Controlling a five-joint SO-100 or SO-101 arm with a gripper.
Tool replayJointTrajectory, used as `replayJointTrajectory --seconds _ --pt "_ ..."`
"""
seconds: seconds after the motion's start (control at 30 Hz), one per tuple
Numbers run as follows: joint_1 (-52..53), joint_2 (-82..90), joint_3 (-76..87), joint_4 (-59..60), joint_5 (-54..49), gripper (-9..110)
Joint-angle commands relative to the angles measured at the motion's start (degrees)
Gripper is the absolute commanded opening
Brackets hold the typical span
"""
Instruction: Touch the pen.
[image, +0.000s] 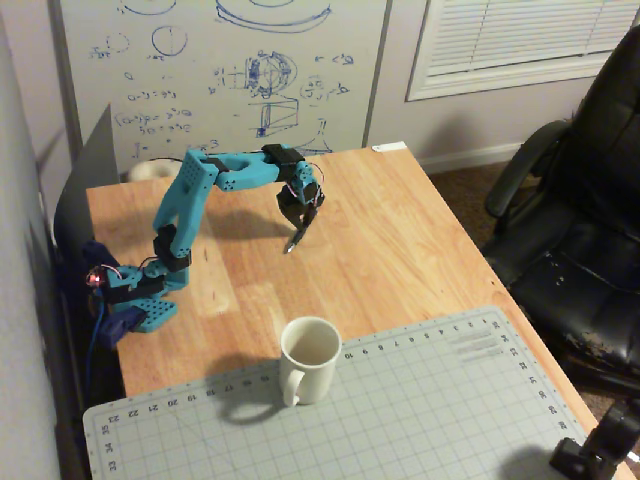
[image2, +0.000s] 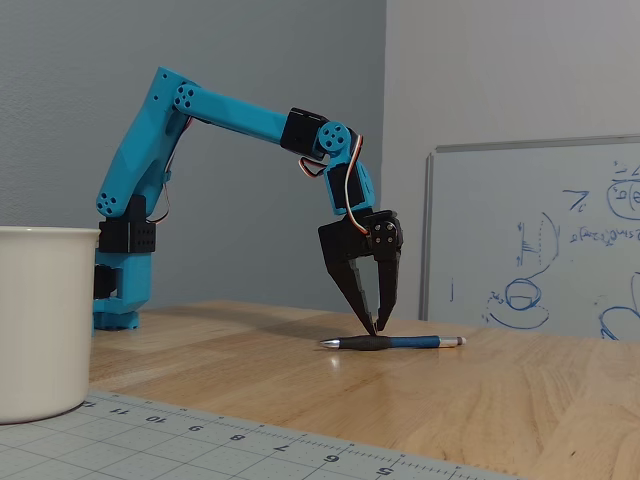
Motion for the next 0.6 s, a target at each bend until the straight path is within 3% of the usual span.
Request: replayJointTrajectory --seconds 0.0,0.57 --pt "0.09 5.10 -1.41 -0.26 0.44 0" --pt "-0.35 4.66 -1.41 -0.26 0.44 0"
